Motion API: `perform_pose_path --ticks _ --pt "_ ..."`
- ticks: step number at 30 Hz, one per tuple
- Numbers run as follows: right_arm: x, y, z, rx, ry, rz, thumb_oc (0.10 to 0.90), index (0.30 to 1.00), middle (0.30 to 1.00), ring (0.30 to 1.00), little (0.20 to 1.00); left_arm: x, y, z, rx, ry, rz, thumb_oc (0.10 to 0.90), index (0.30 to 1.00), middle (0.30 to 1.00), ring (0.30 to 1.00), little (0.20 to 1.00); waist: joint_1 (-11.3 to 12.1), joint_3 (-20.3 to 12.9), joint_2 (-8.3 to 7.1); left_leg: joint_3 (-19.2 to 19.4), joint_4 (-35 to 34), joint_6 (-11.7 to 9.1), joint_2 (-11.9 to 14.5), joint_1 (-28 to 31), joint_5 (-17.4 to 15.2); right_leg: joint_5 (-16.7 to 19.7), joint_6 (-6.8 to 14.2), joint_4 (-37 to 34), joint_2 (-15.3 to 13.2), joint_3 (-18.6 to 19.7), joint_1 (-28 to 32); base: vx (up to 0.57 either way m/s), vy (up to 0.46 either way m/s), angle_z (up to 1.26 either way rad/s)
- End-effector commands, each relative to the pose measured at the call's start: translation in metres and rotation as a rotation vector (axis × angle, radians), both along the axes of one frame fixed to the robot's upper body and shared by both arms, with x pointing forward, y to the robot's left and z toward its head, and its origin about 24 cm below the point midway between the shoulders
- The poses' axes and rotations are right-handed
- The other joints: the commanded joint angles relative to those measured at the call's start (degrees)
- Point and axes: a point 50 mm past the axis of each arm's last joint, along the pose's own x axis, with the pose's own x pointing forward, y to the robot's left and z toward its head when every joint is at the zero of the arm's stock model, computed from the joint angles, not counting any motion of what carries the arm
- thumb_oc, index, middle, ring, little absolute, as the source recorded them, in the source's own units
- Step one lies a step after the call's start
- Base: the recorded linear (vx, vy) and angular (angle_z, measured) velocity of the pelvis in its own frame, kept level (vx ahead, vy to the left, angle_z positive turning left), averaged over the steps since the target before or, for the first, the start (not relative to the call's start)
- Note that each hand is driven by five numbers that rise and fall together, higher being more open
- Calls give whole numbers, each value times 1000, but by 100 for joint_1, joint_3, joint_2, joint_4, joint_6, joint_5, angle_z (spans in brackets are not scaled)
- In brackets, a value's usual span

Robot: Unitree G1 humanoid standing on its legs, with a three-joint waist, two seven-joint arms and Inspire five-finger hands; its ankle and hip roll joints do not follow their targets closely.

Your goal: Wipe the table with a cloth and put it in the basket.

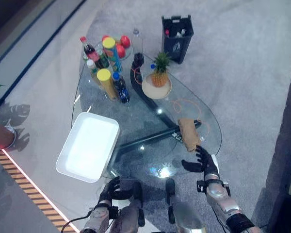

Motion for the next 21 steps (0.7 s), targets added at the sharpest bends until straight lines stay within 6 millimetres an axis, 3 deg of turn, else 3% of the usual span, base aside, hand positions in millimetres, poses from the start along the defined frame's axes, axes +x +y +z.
perform_pose_path --ticks 1,5,10,21 --pt "26 -6 62 -94 -328 -80 800 900 900 900 900 5 -2 5 36 -53 1 800 900 900 900 900 -48 142 -26 -244 1181 122 -328 -696 -748 -484 -18 1142 -37 -186 -741 -55 19 -1" --pt "40 -10 95 -166 -459 -174 800 900 900 900 900 15 -1 11 36 -92 16 800 900 900 900 900 -41 430 9 -259 1464 133 -378 -1079 -783 -502 -42 1406 -46 -201 -1142 -43 26 -1" --pt "48 -14 125 -238 -568 -280 800 900 900 900 900 19 -2 13 34 -114 22 800 900 900 900 900 -39 451 77 -279 1737 138 -453 -1702 -800 -519 -77 1643 -25 -156 -1773 0 13 -1" --pt "61 -14 172 -206 -723 -416 800 900 900 900 900 43 -16 31 3 -207 9 800 900 900 900 900 45 451 197 -265 2202 115 -497 -3034 -730 -503 -135 2144 -22 -182 -3105 21 30 1"
